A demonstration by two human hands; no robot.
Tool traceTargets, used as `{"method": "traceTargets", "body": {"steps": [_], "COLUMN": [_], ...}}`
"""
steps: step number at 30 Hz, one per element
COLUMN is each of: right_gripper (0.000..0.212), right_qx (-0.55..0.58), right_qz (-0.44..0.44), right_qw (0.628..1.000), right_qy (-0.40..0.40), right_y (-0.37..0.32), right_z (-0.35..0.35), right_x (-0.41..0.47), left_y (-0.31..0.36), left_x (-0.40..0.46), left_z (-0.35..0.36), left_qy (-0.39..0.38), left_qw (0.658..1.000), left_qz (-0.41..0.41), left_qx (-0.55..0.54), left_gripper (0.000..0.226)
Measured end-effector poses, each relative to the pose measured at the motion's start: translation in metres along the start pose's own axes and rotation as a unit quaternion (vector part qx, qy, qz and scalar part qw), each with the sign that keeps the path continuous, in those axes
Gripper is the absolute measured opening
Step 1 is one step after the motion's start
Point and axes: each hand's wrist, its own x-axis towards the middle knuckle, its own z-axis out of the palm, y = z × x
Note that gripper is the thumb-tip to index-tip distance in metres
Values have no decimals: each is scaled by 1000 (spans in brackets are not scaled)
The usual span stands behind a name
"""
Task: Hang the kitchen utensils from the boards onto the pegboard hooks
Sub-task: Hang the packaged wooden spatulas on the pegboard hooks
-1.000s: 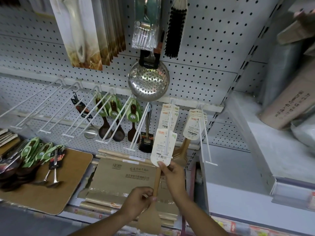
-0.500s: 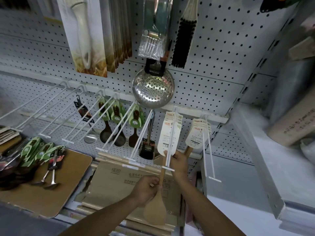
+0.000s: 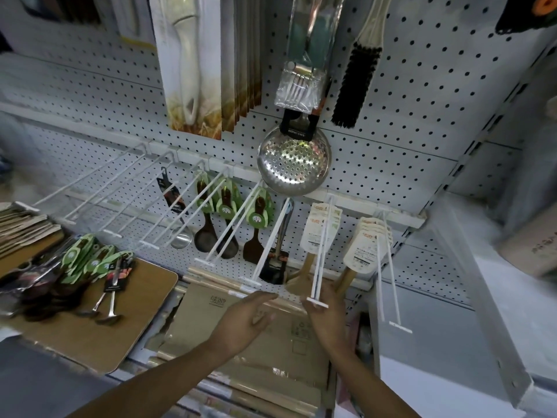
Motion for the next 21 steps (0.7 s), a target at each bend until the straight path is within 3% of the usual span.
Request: {"method": "traceTargets", "body": {"steps": [2, 6, 11, 21], "right_gripper": [25, 37, 41, 45], "right_qx": [-33, -153, -175, -150], "right_qz": [-31, -142, -261, -372], "right_qw": [998, 964, 919, 871], "right_qy": [-35, -162, -238, -285], "right_y": [-5, -22, -66, -190], "right_z": [1, 17, 67, 225], "right_x": [-7, -18, -35, -107], "left_y": [-8, -25, -56, -126], "left_x": [-13, -45, -92, -228], "left_z": [-22, -65, -122, -269], "left_qy": [3, 32, 48, 135], "left_qw": [998, 991, 988, 973], "left_qz": [34, 78, 87, 61], "left_qx": [49, 101, 118, 175], "left_gripper": [41, 39, 37, 52]}}
